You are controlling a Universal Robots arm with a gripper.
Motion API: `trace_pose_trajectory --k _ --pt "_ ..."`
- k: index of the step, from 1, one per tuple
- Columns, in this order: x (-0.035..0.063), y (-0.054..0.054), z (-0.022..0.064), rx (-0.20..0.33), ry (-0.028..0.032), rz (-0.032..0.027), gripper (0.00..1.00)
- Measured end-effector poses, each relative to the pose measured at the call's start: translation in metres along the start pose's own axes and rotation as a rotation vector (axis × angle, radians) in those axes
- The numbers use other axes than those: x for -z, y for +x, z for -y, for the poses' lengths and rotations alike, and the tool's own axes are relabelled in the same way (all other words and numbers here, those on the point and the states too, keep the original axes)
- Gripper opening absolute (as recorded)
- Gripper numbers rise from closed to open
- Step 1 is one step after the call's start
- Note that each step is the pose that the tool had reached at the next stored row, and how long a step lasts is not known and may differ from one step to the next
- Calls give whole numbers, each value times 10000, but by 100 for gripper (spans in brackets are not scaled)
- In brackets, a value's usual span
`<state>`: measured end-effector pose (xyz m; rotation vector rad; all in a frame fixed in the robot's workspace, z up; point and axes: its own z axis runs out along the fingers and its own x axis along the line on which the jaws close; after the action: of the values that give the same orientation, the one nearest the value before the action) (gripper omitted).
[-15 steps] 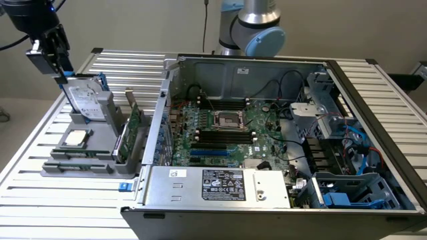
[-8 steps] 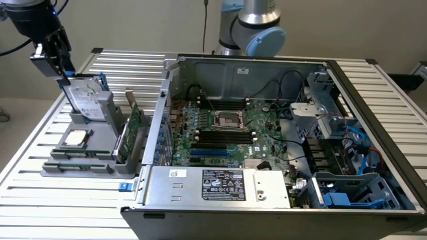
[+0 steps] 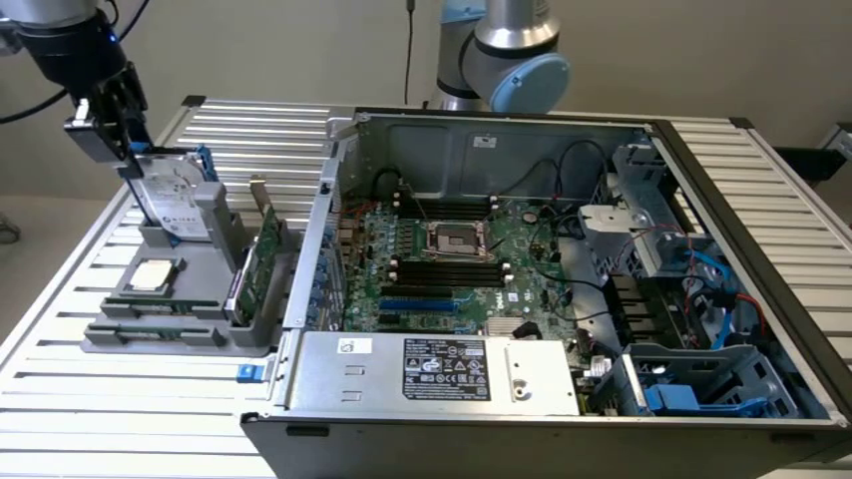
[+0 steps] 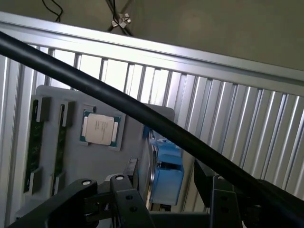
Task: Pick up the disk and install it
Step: 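Pick up the disk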
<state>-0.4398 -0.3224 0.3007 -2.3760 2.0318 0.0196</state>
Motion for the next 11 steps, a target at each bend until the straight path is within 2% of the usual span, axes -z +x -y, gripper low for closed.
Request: trace_pose_trajectory --k 4,11 --pt "-37 2 0 -427 11 26 60" --pt "-94 17 -8 -817 34 137 60"
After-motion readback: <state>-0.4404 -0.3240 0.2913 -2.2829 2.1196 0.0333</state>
